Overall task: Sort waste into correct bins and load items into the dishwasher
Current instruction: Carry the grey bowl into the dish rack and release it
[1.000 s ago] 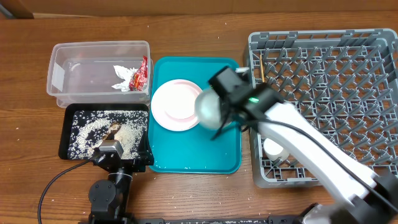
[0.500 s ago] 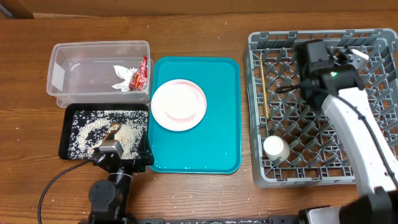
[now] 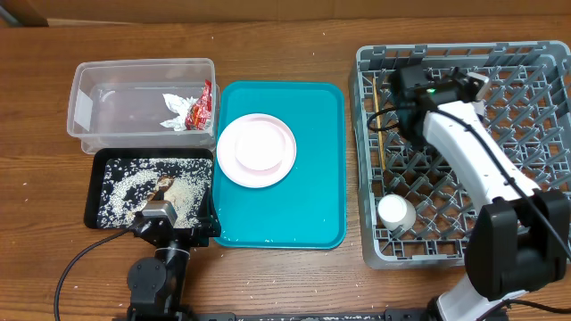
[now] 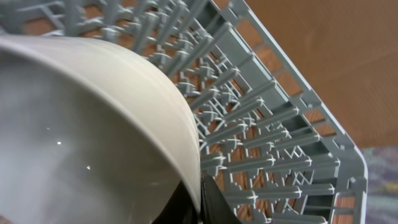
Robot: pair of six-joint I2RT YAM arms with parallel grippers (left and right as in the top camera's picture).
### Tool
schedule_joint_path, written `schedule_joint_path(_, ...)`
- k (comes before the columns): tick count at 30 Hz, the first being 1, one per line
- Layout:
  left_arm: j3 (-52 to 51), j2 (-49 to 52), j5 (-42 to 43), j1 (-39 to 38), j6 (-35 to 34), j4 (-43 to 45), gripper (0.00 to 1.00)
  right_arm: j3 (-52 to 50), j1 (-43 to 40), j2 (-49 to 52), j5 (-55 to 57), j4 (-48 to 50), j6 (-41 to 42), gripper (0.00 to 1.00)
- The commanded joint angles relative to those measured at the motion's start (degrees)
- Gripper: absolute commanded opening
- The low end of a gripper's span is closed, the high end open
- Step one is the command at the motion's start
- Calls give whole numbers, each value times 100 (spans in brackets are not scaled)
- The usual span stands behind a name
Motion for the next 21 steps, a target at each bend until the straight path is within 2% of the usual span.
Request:
schedule_joint_path(1,-68,-61,2,-55,66,35,100,-20,382,87,-63,-114,-20,4)
schedule_joint_path(12,-68,-61,2,-52,66,33,100,-7,691,85,205,-424,7,4)
schedule_joint_path(17,-68,-61,2,-55,66,33,100,98,695,85,13,-870,319,4)
schedule_joint_path(21,-68,-61,2,-55,66,35,100,98,713,85,-245,-1405,975,4)
